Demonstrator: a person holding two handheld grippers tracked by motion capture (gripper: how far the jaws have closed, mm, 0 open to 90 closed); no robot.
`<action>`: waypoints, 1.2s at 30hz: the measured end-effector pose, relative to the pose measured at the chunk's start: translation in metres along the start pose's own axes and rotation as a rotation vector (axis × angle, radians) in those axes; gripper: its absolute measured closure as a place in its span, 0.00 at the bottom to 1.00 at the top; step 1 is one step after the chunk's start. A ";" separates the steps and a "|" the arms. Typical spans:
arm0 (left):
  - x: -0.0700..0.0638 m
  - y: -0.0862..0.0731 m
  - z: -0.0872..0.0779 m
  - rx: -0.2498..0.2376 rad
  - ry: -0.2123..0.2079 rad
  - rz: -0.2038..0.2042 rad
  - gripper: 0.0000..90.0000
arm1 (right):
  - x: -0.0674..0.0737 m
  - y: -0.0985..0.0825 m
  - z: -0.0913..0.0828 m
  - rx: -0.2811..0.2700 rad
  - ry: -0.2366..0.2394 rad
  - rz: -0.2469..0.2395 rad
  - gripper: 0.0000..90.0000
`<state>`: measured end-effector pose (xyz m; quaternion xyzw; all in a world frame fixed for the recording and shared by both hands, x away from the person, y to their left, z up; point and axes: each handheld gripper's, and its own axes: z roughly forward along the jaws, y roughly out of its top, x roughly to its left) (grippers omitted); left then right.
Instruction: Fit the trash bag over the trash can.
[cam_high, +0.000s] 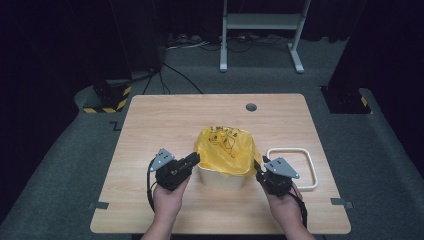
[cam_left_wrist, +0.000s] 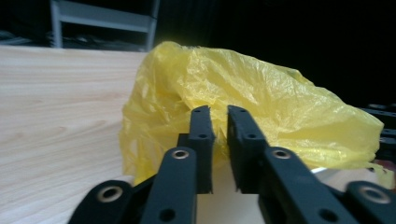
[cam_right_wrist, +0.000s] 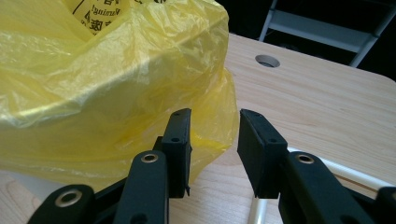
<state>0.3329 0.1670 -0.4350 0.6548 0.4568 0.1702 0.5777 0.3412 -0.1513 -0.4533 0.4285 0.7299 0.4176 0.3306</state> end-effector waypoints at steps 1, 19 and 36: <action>0.000 0.001 -0.002 -0.003 -0.003 -0.006 0.94 | 0.001 0.000 0.000 -0.002 0.000 0.002 0.72; -0.005 -0.038 -0.014 0.201 0.027 0.094 1.00 | 0.004 -0.003 0.001 0.019 -0.010 -0.013 0.73; 0.003 -0.038 -0.002 0.288 0.108 0.145 0.77 | -0.005 -0.024 0.025 0.155 -0.006 -0.020 0.73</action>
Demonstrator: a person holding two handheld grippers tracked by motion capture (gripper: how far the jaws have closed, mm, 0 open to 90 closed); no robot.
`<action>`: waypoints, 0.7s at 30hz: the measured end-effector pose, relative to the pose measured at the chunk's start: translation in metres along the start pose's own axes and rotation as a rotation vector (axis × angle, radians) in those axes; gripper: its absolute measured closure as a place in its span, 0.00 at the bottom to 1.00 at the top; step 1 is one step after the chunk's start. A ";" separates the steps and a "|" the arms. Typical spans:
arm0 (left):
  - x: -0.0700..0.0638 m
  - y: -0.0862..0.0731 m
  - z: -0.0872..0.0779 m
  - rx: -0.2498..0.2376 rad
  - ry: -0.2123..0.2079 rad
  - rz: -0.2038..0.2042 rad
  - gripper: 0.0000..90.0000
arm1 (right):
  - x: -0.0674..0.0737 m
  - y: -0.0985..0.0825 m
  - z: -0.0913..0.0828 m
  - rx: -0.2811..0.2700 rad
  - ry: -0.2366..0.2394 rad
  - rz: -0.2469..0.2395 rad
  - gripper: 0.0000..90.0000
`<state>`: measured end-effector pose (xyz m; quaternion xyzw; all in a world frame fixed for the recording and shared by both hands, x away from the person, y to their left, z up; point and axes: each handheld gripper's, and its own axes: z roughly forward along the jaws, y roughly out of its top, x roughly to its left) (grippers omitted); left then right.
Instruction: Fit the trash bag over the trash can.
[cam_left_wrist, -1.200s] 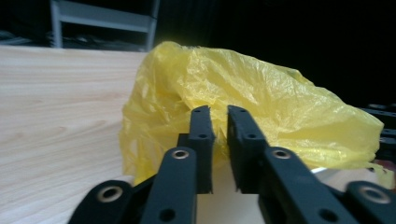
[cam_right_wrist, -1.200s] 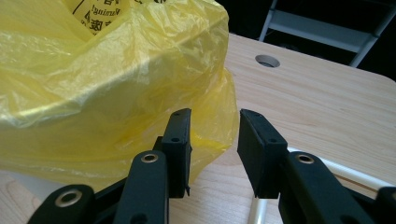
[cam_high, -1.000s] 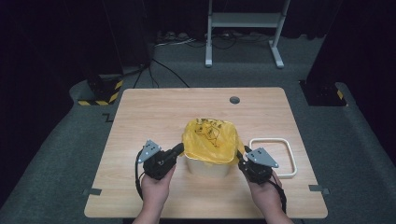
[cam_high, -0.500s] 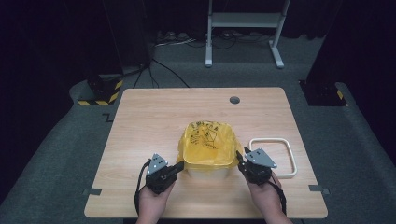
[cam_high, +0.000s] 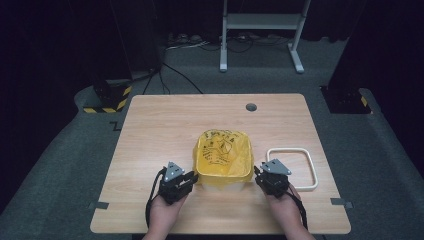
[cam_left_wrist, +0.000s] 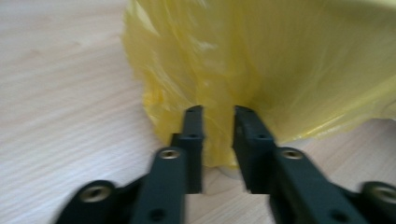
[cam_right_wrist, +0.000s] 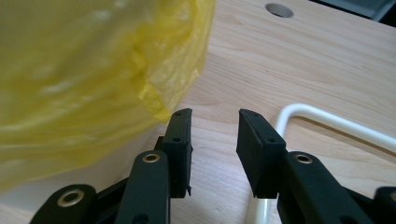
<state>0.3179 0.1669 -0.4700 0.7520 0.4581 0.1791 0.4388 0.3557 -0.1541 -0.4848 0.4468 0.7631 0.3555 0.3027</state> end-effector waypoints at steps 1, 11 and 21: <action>0.000 0.000 -0.004 -0.013 0.009 -0.002 0.73 | -0.001 0.001 -0.002 -0.010 -0.003 0.009 0.73; 0.027 0.014 -0.011 -0.125 0.097 0.022 0.44 | -0.002 0.020 -0.026 -0.166 -0.010 0.019 0.71; 0.040 0.013 0.037 -0.048 0.081 0.004 0.40 | 0.000 0.012 0.025 0.052 0.039 -0.017 0.69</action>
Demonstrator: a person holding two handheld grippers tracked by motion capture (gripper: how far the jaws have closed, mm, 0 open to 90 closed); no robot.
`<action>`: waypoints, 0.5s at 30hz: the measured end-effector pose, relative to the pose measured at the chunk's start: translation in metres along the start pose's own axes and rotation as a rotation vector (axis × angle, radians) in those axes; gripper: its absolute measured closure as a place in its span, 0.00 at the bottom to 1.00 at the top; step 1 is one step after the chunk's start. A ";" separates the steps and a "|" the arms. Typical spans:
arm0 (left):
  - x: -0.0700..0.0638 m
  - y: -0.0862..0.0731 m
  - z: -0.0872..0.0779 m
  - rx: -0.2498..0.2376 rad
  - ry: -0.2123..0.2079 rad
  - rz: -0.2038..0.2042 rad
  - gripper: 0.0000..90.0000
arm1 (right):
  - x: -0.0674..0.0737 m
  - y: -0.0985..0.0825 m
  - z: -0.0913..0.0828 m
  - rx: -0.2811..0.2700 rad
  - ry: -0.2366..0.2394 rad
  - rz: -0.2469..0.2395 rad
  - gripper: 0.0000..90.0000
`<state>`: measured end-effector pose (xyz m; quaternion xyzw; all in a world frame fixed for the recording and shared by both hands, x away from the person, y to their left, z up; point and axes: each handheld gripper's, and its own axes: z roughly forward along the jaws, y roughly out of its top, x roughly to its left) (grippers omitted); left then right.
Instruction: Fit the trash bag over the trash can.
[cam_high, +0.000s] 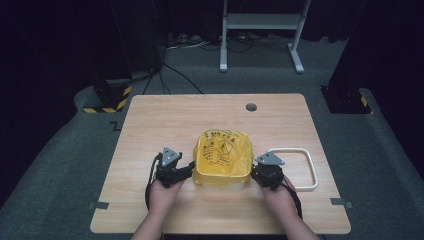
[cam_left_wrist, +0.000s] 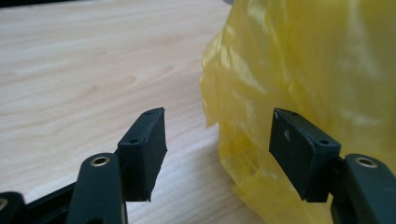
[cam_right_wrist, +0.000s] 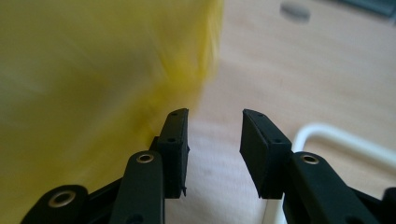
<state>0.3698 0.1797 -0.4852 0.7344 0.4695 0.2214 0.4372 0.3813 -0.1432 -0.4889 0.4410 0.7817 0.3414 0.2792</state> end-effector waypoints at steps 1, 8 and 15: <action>0.000 -0.002 0.002 0.006 -0.004 -0.001 0.40 | -0.002 -0.005 0.005 0.035 0.004 0.009 0.68; 0.001 -0.010 0.004 0.009 -0.011 -0.010 0.39 | -0.011 -0.012 -0.005 0.008 -0.029 0.040 0.67; 0.010 -0.007 -0.010 -0.057 -0.024 -0.044 0.37 | -0.011 0.007 -0.051 -0.225 -0.022 0.087 0.67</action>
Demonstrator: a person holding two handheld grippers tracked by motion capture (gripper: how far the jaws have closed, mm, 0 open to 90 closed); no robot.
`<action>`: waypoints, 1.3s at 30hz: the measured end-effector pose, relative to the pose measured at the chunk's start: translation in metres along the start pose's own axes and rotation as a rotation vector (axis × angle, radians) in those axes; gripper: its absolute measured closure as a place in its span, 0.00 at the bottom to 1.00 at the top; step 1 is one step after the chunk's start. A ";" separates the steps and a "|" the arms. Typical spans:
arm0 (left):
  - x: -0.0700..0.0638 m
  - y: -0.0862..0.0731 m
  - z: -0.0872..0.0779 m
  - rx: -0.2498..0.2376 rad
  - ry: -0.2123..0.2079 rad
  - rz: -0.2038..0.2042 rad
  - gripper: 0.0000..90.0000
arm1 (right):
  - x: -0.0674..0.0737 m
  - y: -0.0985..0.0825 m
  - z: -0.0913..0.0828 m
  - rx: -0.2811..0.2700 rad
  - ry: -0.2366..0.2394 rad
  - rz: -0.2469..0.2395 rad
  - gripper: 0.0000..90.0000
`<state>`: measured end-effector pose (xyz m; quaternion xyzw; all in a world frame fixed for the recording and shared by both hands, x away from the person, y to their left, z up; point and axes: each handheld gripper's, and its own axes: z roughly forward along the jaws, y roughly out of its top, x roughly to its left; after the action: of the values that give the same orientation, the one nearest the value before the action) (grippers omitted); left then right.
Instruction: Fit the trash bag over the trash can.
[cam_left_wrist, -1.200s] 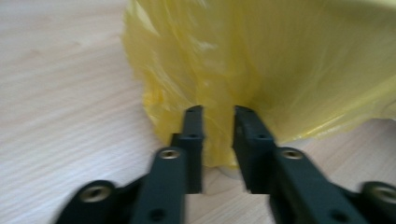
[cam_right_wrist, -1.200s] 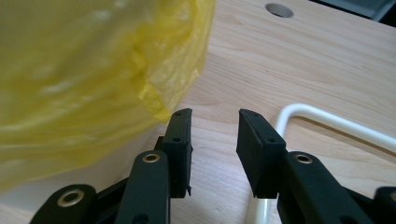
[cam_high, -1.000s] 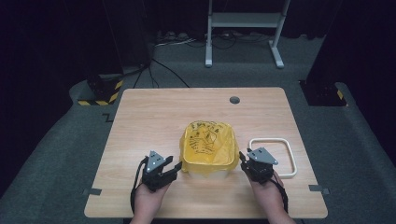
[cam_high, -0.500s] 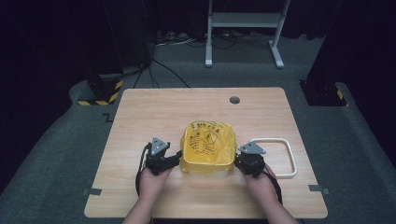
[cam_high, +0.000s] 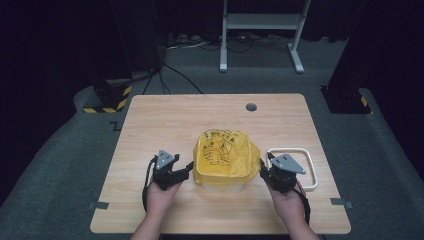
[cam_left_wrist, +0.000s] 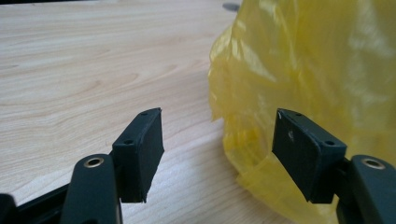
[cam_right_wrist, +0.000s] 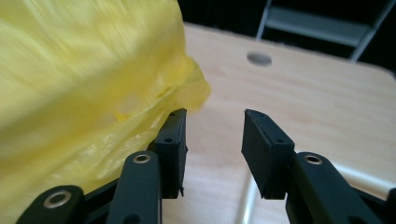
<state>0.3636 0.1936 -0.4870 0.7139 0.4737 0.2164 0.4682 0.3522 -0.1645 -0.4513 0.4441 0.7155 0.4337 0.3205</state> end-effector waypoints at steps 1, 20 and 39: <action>-0.001 0.000 0.000 -0.001 0.000 -0.001 0.37 | 0.002 0.002 0.001 0.004 -0.005 -0.005 0.67; -0.013 -0.001 0.005 0.030 -0.013 0.049 0.36 | 0.017 -0.010 0.036 0.134 0.047 -0.060 0.68; -0.017 -0.003 0.012 0.086 -0.001 0.083 0.40 | 0.021 -0.014 0.033 0.112 0.027 -0.055 0.73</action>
<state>0.3632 0.1730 -0.4933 0.7524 0.4524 0.2145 0.4281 0.3670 -0.1374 -0.4792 0.4356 0.7550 0.3899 0.2971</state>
